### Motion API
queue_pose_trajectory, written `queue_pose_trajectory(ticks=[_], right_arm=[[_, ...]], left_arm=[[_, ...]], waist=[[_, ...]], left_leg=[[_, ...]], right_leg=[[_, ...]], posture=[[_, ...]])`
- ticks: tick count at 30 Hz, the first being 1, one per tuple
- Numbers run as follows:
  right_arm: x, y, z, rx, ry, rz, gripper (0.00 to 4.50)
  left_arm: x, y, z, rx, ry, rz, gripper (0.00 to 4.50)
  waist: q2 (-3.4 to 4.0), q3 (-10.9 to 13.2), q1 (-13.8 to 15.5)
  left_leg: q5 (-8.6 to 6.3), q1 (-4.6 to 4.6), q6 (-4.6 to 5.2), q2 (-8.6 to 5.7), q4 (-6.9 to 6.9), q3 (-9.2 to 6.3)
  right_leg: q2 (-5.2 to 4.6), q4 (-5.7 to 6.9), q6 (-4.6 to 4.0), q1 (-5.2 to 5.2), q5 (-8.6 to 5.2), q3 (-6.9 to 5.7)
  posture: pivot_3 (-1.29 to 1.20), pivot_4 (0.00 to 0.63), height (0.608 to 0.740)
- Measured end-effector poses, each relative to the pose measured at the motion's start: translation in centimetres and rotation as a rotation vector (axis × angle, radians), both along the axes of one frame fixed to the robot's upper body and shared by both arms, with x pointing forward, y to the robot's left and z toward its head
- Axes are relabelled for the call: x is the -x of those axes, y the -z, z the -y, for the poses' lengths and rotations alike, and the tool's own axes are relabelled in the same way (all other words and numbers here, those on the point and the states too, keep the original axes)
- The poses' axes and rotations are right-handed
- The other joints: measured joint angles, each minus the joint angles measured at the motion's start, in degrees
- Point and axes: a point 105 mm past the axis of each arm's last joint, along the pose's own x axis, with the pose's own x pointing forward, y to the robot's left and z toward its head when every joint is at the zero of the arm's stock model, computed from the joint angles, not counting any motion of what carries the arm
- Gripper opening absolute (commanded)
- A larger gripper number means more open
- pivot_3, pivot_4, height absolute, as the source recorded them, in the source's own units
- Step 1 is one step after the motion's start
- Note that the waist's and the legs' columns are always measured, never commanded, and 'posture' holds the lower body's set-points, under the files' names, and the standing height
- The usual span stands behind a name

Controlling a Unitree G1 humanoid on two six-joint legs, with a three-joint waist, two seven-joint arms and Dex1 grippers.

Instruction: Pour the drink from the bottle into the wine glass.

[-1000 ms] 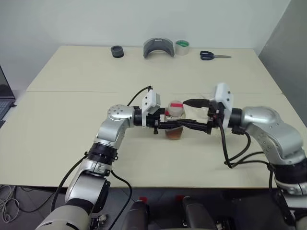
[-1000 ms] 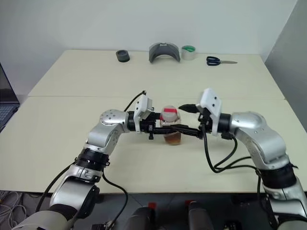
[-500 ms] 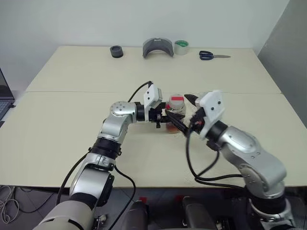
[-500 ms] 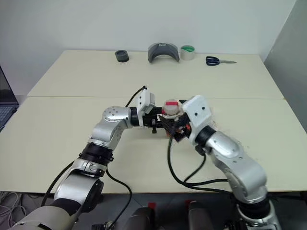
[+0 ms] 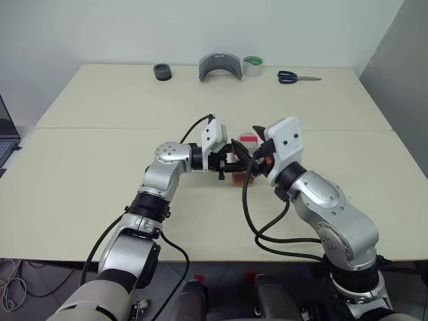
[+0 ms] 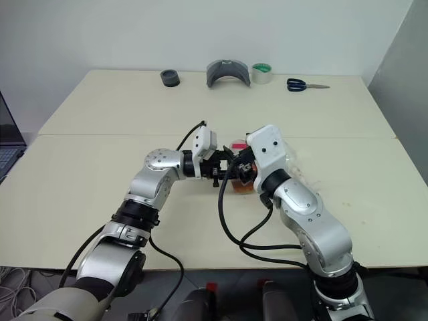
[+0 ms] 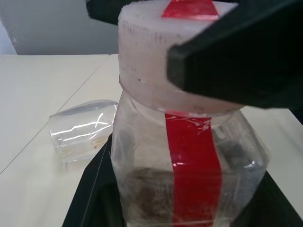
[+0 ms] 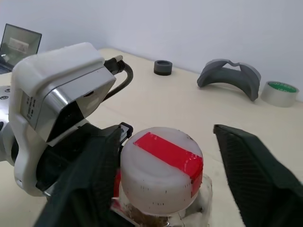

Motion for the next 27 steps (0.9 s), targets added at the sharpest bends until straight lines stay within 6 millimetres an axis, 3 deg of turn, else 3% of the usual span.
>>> queue_pose_trajectory(ticks=[1, 6, 12, 16, 23, 27], right_arm=[[0.0, 0.0, 0.0, 0.000, -0.003, 0.000, 1.85], [0.2, 0.1, -0.1, 0.035, -0.050, 0.009, 1.85], [-0.3, -0.6, 1.2, 0.282, -0.425, 0.015, 1.85], [-1.1, -0.9, 2.0, 0.311, -0.605, -0.078, 1.85], [-2.5, -0.7, 3.4, 0.249, -0.491, -0.067, 4.18], [-0.6, -1.5, 4.8, 0.137, -0.341, -0.040, 4.19]], left_arm=[[0.0, 0.0, 0.0, 0.000, 0.000, 0.000, 1.84], [0.0, 0.1, 0.0, 0.000, 0.000, -0.001, 1.83], [0.7, -0.1, 0.1, -0.011, 0.048, 0.011, 1.83], [1.2, 0.2, 0.3, -0.024, 0.073, -0.013, 1.83], [0.3, -0.1, -0.1, 0.004, -0.002, -0.018, 1.82], [-0.1, -0.4, -0.7, 0.020, -0.033, -0.017, 1.82]], waist=[[0.00, 0.00, -0.01], [0.00, 0.00, -0.01], [0.01, 0.01, -0.12], [0.02, 0.02, -0.58], [0.01, 0.02, -0.48], [0.01, 0.01, -0.03]], left_leg=[[0.00, 0.00, 0.00, 0.00, 0.00, 0.00], [0.00, 0.00, 0.00, -0.01, 0.00, 0.01], [-0.01, 0.03, 0.02, 0.00, -0.05, 0.01], [-0.01, 0.03, 0.03, 0.03, -0.02, 0.00], [-0.01, -0.01, 0.02, 0.01, 0.02, -0.01], [-0.01, -0.07, 0.01, 0.04, 0.01, -0.08]], right_leg=[[0.00, 0.00, 0.00, 0.00, 0.00, 0.00], [0.00, 0.00, 0.00, 0.00, 0.00, 0.00], [0.04, -0.08, 0.00, 0.05, 0.00, -0.05], [0.04, -0.05, 0.00, 0.04, 0.01, -0.04], [-0.06, -0.02, 0.00, 0.03, 0.01, -0.02], [-0.11, -0.02, 0.00, 0.00, 0.01, -0.03]], posture=[[0.00, 0.150, 0.740], [0.00, 0.150, 0.740], [0.00, 0.150, 0.740], [0.00, 0.150, 0.740], [0.00, 0.150, 0.740], [0.00, 0.150, 0.740]])
